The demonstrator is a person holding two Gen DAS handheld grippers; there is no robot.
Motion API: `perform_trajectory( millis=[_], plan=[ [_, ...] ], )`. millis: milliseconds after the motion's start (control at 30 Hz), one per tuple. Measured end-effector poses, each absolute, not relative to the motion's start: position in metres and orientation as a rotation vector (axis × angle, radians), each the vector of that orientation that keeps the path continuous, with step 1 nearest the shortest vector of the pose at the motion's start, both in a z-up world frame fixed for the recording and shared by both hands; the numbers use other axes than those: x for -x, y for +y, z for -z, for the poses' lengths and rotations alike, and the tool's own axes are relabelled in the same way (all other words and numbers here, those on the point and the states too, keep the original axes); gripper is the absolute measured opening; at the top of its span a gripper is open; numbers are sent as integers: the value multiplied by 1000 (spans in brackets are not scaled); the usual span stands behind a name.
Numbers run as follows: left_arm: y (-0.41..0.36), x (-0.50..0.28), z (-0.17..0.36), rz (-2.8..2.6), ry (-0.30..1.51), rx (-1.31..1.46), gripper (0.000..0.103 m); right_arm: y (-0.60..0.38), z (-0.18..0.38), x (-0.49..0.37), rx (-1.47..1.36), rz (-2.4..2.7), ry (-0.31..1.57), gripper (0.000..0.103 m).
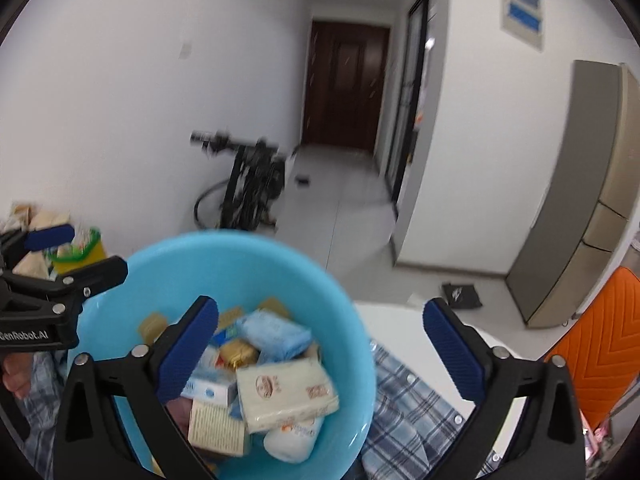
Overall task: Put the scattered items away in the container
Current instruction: 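Open the right tool to drop the blue wipes pack into the basin, then pull both open tools back from the basin over the plaid shirt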
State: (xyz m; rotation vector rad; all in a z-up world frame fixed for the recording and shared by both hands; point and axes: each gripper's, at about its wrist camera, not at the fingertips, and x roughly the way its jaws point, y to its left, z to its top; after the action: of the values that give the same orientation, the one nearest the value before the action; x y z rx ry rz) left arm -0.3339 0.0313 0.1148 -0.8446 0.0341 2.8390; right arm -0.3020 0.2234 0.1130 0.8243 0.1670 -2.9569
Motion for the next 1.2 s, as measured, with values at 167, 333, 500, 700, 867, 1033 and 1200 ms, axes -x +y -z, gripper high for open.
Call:
perform_trajectory(
  millis=[167,333,500,700,867,1033,1200],
  plan=[
    [26,329,-118,-2832,-28,818,103,234,-124,295,-759,2947,54,103],
    [20,298,-129,-2863,-25,762,103,242,-130,277,-740,2941,-12,103],
    [7,261,-137,-2857,-92,792,103,244,-134,243,-721,2965,-5,103],
    [18,187,-142,-2913,127,731,103,240,-143,178,-694,2947,29,103],
    [22,128,-149,-2841,78,681,103,235,-157,110,-551,2933,28,103],
    [29,80,-154,-2848,198,600,103,236,-169,64,-487,2882,9,103],
    [22,75,-159,-2846,105,615,103,234,-167,58,-466,2924,39,103]
  ],
)
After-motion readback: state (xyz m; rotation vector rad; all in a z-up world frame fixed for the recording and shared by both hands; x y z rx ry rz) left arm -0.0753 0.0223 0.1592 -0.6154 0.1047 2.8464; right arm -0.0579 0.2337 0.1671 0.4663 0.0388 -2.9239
